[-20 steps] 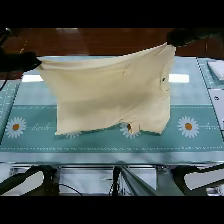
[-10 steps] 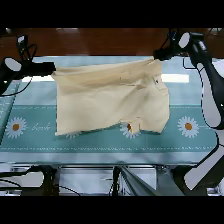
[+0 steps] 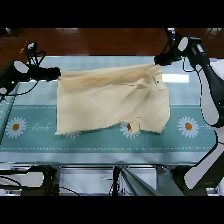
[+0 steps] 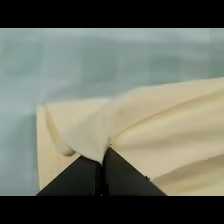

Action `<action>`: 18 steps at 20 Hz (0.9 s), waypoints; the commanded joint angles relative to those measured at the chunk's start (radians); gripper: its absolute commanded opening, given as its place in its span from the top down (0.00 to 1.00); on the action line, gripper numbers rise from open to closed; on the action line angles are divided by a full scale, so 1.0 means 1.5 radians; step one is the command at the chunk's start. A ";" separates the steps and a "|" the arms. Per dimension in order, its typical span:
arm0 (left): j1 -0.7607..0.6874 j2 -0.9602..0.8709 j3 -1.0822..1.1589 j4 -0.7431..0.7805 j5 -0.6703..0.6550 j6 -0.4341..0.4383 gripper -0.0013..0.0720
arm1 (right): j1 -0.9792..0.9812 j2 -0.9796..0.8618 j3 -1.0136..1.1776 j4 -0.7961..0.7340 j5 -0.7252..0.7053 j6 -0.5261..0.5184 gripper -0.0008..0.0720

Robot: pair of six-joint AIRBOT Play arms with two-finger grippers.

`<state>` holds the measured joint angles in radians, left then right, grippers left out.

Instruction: Fold the shirts.

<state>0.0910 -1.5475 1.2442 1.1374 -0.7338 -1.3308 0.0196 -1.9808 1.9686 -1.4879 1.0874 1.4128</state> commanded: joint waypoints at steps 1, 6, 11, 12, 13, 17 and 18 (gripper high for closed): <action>0.000 0.032 0.003 0.004 -0.238 -0.032 0.95 | -0.022 0.010 0.001 -0.009 0.200 0.014 0.96; 0.000 0.034 0.003 0.065 -0.247 -0.054 0.95 | -0.033 0.005 0.001 0.009 0.296 0.016 0.96; 0.000 -0.014 0.003 0.062 -0.181 -0.077 0.95 | -0.013 -0.028 0.001 0.062 0.281 0.016 0.95; -0.002 -0.021 0.003 0.056 -0.183 -0.076 0.94 | -0.013 -0.035 0.001 0.063 0.282 0.016 0.95; -0.001 -0.023 0.003 0.049 -0.188 -0.076 0.79 | -0.013 -0.039 0.001 0.062 0.283 0.016 0.79; 0.013 -0.012 0.060 0.070 -0.340 -0.033 0.18 | -0.025 -0.003 0.001 -0.051 0.304 0.003 0.54; 0.022 -0.001 0.076 0.120 -0.382 -0.031 0.18 | -0.037 0.017 0.001 -0.081 0.306 0.008 0.53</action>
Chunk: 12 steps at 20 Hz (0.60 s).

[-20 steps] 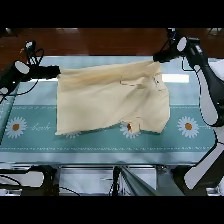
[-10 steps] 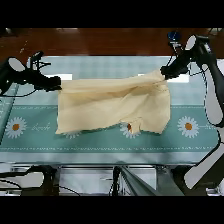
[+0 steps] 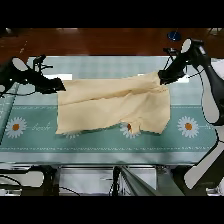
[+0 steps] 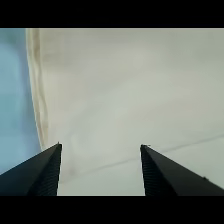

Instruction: Fold the shirts.

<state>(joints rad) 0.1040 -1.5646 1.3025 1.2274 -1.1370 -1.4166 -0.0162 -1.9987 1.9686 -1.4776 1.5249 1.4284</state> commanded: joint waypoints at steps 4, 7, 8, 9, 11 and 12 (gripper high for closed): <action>0.088 0.095 -0.030 0.134 -0.205 0.027 0.18 | -0.114 0.092 -0.004 -0.051 0.129 -0.005 0.51; 0.146 0.184 -0.210 0.019 -0.197 0.100 0.07 | -0.191 0.148 -0.072 0.056 0.120 -0.018 0.51; 0.161 0.215 -0.281 -0.008 -0.187 0.118 0.04 | -0.208 0.170 -0.103 0.073 0.097 -0.022 0.51; 0.175 0.242 -0.344 -0.028 -0.174 0.123 0.04 | -0.223 0.193 -0.135 0.086 0.073 -0.026 0.51; 0.193 0.275 -0.434 -0.066 -0.172 0.160 0.04 | -0.244 0.225 -0.185 0.112 0.040 -0.035 0.51; 0.199 0.282 -0.462 -0.076 -0.169 0.167 0.04 | -0.252 0.231 -0.199 0.126 0.036 -0.037 0.51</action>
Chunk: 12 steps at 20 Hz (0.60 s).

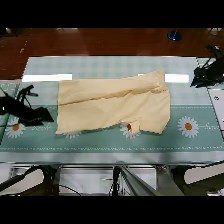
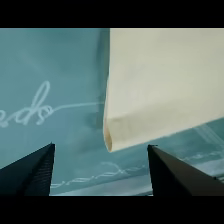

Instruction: Fold the shirts.

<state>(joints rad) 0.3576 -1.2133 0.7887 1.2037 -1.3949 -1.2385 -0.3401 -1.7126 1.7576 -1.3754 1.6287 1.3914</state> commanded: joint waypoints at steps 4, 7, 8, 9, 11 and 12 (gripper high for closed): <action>0.036 0.048 -0.157 -0.065 0.051 0.048 0.03 | -0.047 0.043 -0.069 0.095 -0.035 -0.023 0.51; 0.040 0.045 -0.157 -0.117 0.108 0.050 0.03 | -0.047 0.043 -0.069 0.111 -0.037 -0.029 0.51; 0.040 0.044 -0.157 -0.138 0.125 0.052 0.03 | -0.045 0.043 -0.069 0.111 -0.037 -0.029 0.51; 0.040 0.042 -0.157 -0.158 0.138 0.058 0.03 | -0.045 0.043 -0.069 0.112 -0.037 -0.030 0.52; 0.040 0.034 -0.157 -0.185 0.148 0.070 0.03 | -0.046 0.043 -0.069 0.113 -0.035 -0.031 0.52; 0.040 0.025 -0.157 -0.187 0.145 0.070 0.03 | -0.046 0.043 -0.069 0.113 -0.034 -0.031 0.52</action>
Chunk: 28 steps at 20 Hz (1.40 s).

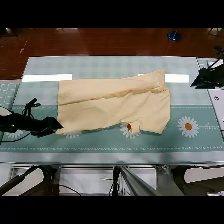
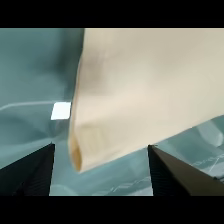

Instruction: Fold the shirts.

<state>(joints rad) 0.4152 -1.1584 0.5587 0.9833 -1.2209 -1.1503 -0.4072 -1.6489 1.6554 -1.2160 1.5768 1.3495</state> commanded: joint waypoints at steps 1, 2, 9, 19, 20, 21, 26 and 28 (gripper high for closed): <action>0.001 -0.021 -0.004 -0.040 0.021 0.012 0.03 | -0.001 0.001 -0.001 0.007 0.002 -0.003 0.53; 0.001 -0.032 -0.004 -0.040 0.004 0.012 0.03 | -0.001 0.001 -0.001 0.007 0.007 -0.003 0.53; -0.020 -0.098 -0.015 -0.069 -0.007 0.026 0.21 | -0.001 0.025 -0.001 0.002 0.012 -0.006 0.53; -0.035 -0.106 -0.014 -0.075 0.034 0.028 0.95 | -0.022 0.055 -0.039 -0.030 0.078 0.004 0.44; -0.035 -0.106 -0.015 -0.075 0.034 0.029 0.95 | -0.033 0.055 -0.066 -0.011 0.087 0.003 0.38; -0.035 -0.106 -0.014 -0.075 0.034 0.030 0.95 | -0.044 0.060 -0.105 0.015 0.089 -0.002 0.34; -0.035 -0.106 -0.014 -0.075 0.034 0.034 0.95 | -0.051 0.127 -0.336 0.064 0.003 -0.051 0.34; -0.035 -0.106 -0.014 -0.075 0.034 0.034 0.95 | -0.051 0.157 -0.415 0.073 -0.033 -0.062 0.34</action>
<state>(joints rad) 0.3622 -1.3159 0.5369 0.8669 -1.1812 -1.1015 -0.4793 -1.4685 1.1980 -1.1442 1.6028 1.2915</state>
